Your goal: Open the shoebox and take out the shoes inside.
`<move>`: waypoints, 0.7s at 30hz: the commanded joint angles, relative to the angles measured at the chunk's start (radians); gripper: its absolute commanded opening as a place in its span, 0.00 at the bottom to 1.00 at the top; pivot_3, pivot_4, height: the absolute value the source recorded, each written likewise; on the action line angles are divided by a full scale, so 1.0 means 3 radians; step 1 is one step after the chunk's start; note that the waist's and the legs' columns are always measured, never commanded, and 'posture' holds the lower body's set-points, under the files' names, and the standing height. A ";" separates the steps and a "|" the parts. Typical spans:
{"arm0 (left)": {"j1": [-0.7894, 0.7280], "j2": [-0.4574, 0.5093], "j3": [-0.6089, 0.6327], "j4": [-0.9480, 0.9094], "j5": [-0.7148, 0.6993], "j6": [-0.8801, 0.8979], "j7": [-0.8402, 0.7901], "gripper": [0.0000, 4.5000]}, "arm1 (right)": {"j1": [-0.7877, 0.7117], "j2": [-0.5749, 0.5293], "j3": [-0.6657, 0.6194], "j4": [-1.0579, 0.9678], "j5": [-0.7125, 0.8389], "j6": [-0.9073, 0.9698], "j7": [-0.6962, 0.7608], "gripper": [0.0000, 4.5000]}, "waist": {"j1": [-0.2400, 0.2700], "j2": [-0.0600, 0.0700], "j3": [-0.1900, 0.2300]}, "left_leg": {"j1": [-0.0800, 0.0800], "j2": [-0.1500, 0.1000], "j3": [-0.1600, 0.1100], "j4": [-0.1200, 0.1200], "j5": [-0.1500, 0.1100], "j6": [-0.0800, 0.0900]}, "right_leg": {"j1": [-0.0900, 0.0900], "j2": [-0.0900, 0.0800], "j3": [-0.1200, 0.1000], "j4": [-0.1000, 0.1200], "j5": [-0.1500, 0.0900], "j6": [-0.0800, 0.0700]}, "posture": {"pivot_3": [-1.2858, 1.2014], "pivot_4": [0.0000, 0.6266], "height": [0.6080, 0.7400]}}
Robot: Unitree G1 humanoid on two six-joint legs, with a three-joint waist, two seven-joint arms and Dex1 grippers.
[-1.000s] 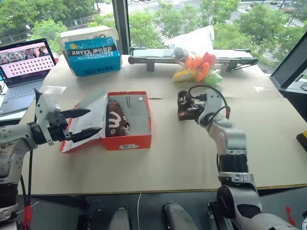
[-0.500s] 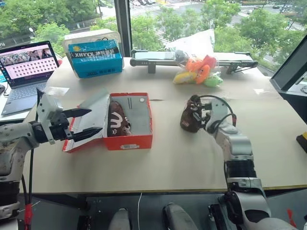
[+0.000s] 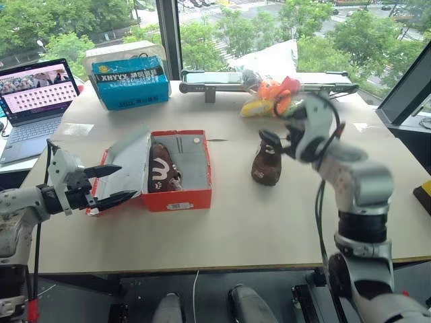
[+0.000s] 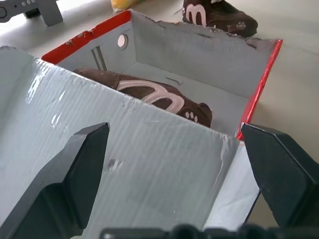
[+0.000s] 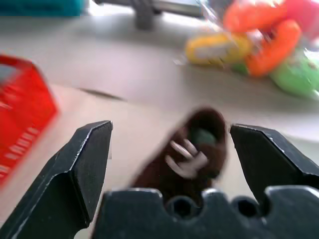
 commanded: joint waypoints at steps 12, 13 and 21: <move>0.0075 -0.0020 0.0366 -0.0164 -0.0425 0.0130 -0.0004 1.00 | -0.0873 0.1160 0.0427 0.1455 0.0344 0.0625 0.0015 0.99 | 0.0042 -0.0002 -0.0001 | -0.0013 0.0000 -0.0005 0.0016 0.0000 0.0000 | -0.0001 -0.0003 -0.0011 0.0000 0.0010 -0.0020 | 0.52 0.24 0.97; 0.0093 -0.0008 0.0360 -0.0178 -0.0414 0.0131 -0.0019 1.00 | -0.0892 0.1168 0.0474 0.1593 0.0314 0.0542 0.0045 0.99 | 0.0049 -0.0002 -0.0001 | -0.0017 -0.0001 -0.0004 0.0023 0.0000 -0.0001 | 0.0000 -0.0006 -0.0011 0.0000 0.0010 -0.0016 | 0.52 0.24 0.97; 0.0223 -0.0008 0.0351 -0.0290 -0.0379 0.0130 -0.0006 1.00 | -0.1221 0.1382 0.0536 0.2827 0.0106 -0.0109 0.0231 0.99 | -0.0009 -0.0002 -0.0001 | -0.0013 0.0002 -0.0003 0.0027 0.0000 -0.0001 | -0.0001 0.0001 -0.0008 0.0001 0.0016 -0.0008 | 0.52 0.24 0.97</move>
